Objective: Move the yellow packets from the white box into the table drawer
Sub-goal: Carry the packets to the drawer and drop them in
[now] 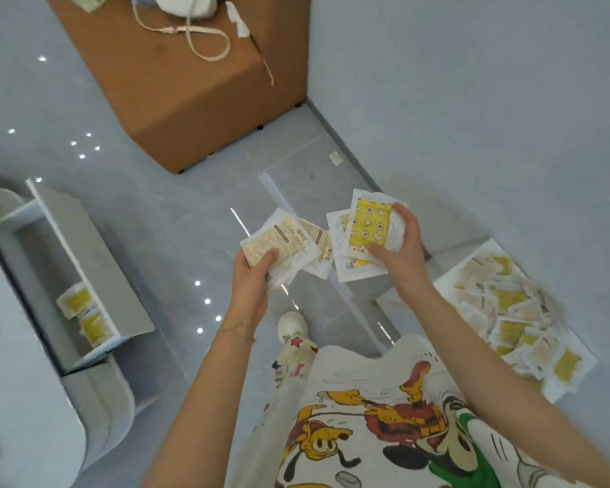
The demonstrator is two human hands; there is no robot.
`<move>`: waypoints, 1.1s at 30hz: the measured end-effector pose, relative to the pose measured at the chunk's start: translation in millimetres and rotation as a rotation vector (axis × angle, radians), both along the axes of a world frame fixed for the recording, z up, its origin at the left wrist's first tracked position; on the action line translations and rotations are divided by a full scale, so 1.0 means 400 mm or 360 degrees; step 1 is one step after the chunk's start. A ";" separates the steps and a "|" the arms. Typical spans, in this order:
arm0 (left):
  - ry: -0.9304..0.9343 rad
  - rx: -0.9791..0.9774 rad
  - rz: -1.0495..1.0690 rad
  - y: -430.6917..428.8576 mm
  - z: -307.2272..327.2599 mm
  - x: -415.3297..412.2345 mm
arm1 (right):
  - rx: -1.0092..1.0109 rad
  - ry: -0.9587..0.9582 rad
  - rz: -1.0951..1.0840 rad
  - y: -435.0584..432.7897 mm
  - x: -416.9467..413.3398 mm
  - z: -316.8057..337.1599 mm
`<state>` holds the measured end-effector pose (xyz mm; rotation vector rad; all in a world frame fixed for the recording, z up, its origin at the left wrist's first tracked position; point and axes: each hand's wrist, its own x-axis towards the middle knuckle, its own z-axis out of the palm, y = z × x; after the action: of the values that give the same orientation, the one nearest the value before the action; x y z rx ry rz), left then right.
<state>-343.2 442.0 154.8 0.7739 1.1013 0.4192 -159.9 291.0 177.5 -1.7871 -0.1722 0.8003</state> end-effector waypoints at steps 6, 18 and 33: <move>-0.0052 0.0003 0.0414 0.174 0.058 -0.198 | 0.0010 0.0182 0.0259 0.272 -0.122 0.037; -0.0088 0.0064 0.1191 0.393 0.066 -0.417 | -0.0064 0.0389 0.0919 0.750 -0.251 0.008; -0.0144 0.0019 0.2109 0.551 0.067 -0.476 | -0.0128 0.0398 0.1896 1.226 -0.405 0.037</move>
<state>-533.5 662.4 181.5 -0.0849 1.4127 1.5419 -321.9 781.4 192.4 -1.5296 -1.1055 1.8553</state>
